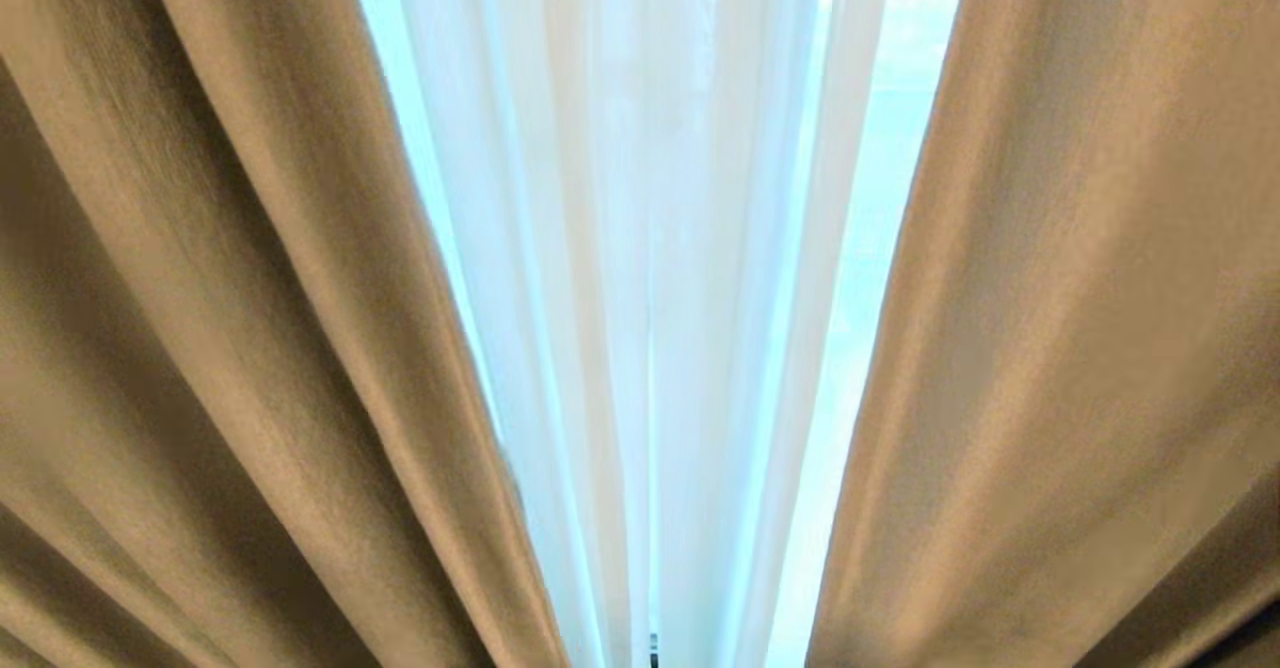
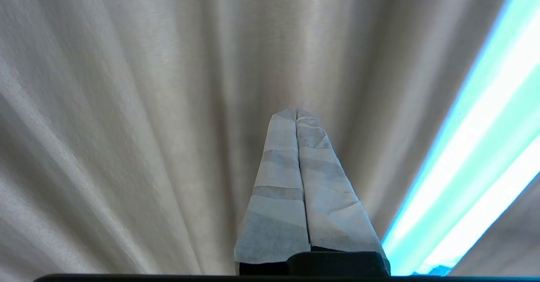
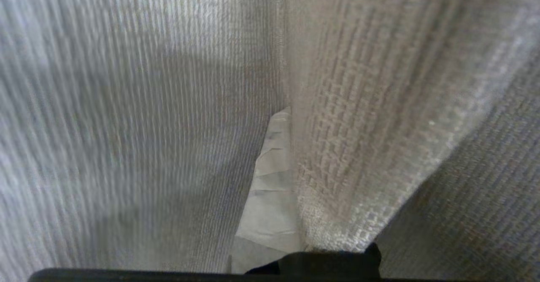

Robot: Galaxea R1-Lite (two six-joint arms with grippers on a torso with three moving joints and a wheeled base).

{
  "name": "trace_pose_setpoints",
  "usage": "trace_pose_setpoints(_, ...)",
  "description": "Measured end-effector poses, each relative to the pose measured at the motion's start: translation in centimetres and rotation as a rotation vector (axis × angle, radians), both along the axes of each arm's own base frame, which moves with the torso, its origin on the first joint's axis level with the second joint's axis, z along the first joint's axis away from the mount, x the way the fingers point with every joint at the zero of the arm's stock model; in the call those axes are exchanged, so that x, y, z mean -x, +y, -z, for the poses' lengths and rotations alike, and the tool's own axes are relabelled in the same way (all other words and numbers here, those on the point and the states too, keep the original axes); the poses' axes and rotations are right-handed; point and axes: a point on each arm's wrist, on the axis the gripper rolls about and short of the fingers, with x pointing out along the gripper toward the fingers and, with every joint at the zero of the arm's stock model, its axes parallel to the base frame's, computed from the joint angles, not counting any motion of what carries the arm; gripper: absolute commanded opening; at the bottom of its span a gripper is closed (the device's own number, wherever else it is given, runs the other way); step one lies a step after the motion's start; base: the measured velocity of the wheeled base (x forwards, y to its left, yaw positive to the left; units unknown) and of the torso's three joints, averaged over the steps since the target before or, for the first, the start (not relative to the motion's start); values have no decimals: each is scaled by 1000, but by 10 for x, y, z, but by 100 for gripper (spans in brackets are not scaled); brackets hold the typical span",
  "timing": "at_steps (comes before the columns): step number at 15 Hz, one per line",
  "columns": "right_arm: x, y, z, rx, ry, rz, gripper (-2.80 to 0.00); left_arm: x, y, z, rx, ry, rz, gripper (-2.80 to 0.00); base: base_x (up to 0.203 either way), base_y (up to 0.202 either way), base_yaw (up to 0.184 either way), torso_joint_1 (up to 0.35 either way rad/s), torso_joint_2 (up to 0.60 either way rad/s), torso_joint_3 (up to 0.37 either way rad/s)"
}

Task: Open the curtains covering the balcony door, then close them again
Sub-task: Pull the outer curtains open on both sides

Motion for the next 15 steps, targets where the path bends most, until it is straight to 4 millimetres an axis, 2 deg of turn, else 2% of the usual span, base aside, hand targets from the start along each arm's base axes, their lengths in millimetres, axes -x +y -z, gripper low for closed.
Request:
trace_pose_setpoints(3,2,16,-2,-4,11,-32,-280,0,0,0,0,0,0,-280,0,0,0,0,0,0)
trace_pose_setpoints(11,19,93,-2,-32,46,-148,-280,0,0,0,0,0,1,-280,0,0,0,0,0,0)
trace_pose_setpoints(15,31,119,-5,-17,31,-182,-280,0,0,0,0,0,0,-280,0,0,0,0,0,0)
